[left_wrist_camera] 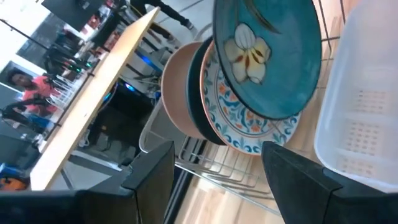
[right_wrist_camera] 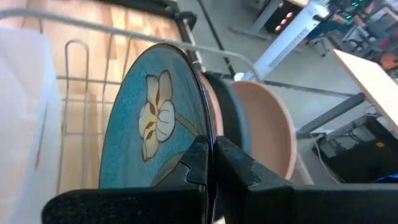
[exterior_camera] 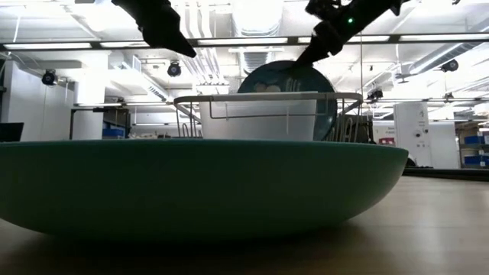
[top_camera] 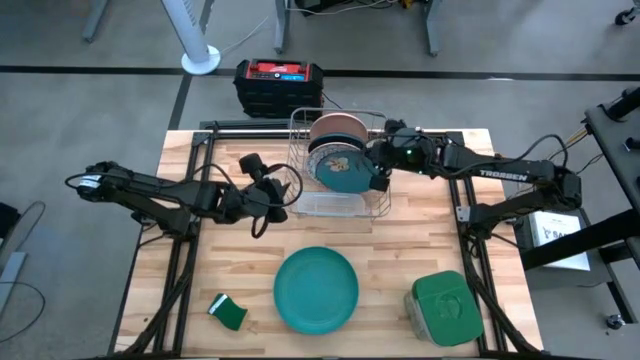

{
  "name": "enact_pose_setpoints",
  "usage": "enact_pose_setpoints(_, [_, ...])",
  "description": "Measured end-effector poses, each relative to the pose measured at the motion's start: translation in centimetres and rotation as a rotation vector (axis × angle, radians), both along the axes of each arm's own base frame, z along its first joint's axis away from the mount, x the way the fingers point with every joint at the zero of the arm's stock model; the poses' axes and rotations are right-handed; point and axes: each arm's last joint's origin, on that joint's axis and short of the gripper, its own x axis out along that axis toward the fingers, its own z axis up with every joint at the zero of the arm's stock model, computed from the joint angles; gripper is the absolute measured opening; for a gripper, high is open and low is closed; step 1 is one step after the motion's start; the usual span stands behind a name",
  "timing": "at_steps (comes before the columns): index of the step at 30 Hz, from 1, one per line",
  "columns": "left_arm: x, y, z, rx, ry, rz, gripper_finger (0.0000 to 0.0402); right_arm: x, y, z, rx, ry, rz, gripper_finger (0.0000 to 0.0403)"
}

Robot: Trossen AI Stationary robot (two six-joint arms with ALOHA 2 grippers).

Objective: Sort dishes
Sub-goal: Put the blue plate in the dishwasher rack

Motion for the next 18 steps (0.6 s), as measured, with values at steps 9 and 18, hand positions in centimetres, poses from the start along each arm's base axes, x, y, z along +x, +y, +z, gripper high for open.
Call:
enact_pose_setpoints(9, [0.1,0.1,0.1,0.005,-0.006,0.004,0.0231,-2.1,0.3,1.6,-0.015,-0.081,0.051,0.0006])
enact_pose_setpoints(18, [0.3,0.1,0.4,0.001,-0.050,0.007,0.0231,-3.1,0.7,-0.9,-0.036,-0.177,0.073,0.0006])
